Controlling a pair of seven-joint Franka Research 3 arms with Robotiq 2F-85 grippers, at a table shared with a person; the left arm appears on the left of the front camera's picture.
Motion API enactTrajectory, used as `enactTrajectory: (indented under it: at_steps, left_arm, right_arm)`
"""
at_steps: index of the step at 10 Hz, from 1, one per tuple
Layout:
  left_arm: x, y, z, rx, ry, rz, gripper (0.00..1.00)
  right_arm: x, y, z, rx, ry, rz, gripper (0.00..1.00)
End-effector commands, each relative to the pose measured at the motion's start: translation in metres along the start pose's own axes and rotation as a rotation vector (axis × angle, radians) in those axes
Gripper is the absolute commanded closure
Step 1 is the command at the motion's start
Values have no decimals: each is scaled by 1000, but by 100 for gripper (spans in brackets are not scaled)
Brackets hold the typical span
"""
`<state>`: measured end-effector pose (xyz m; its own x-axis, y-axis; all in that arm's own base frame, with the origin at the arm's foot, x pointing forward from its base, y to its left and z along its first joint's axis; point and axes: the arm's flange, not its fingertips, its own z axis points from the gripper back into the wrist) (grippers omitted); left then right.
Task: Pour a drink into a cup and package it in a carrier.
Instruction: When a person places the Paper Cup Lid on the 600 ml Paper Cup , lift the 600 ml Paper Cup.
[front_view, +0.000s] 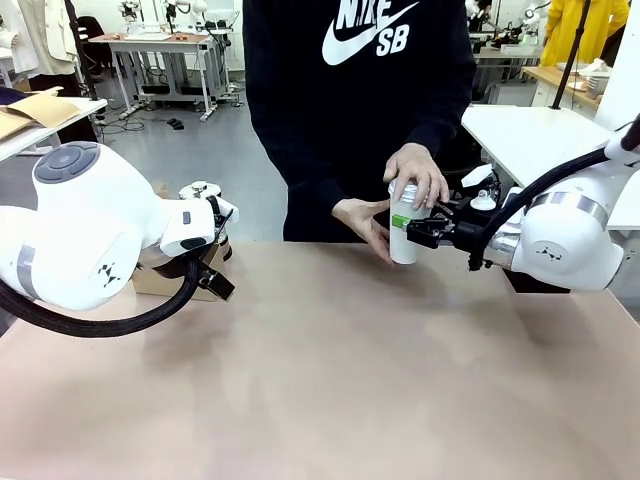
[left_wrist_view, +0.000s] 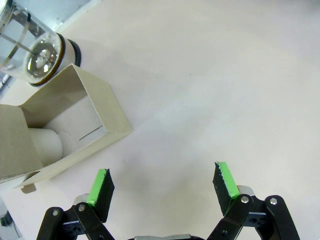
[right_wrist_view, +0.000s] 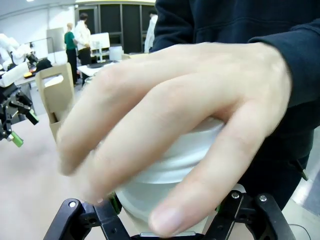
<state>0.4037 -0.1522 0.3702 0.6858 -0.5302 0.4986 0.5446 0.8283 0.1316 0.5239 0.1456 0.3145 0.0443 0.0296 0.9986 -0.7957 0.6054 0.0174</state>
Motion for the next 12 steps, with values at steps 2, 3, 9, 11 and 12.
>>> enactTrajectory:
  at_steps: [2, 3, 9, 11, 12]
  left_arm:
    - [0, 0, 0, -1, -1, 1, 0]
    - [0, 0, 0, -1, -1, 1, 0]
    - [0, 0, 0, -1, -1, 1, 0]
    - [0, 0, 0, -1, -1, 1, 0]
    - [0, 0, 0, -1, -1, 1, 0]
  right_arm:
    - [8, 2, -3, -13, -9, 4, 20]
    - [8, 2, -3, -13, -9, 4, 20]
    - [8, 2, -3, -13, -9, 4, 20]
    - [8, 2, -3, -13, -9, 4, 20]
    - [8, 2, -3, -13, -9, 4, 20]
